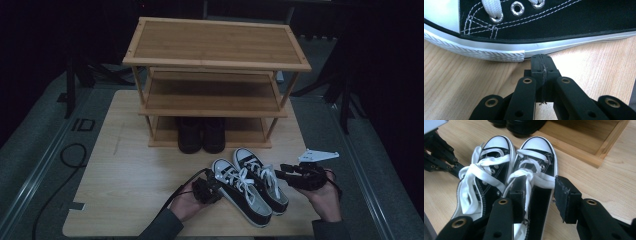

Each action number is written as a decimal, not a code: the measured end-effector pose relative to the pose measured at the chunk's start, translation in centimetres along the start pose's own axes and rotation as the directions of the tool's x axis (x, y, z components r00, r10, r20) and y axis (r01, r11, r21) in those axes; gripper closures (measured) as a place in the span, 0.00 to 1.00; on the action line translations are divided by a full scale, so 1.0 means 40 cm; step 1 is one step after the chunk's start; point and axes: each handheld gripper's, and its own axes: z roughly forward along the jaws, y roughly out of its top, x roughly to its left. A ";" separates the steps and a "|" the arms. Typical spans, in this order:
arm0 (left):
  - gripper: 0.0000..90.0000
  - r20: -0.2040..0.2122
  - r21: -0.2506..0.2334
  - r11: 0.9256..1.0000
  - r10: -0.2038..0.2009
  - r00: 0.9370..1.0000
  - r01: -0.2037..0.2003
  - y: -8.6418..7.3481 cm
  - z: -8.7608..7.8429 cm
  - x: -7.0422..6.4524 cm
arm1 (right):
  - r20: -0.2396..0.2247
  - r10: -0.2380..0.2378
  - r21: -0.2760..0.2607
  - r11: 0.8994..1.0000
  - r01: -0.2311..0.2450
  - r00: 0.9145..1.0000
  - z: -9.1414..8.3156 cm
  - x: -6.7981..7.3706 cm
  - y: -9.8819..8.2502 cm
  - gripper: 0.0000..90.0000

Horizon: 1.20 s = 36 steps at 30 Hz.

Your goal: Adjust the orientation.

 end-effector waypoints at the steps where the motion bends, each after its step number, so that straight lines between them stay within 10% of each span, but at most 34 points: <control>1: 1.00 0.002 0.001 1.000 -0.001 1.000 0.001 0.000 0.000 0.001 | 0.000 -0.002 0.002 1.000 0.002 1.000 0.000 0.002 0.001 0.69; 36: 0.98 0.035 -0.008 1.000 0.023 0.999 -0.023 0.053 0.038 -0.016 | -0.004 -0.004 0.004 1.000 0.004 1.000 -0.001 0.003 -0.002 0.66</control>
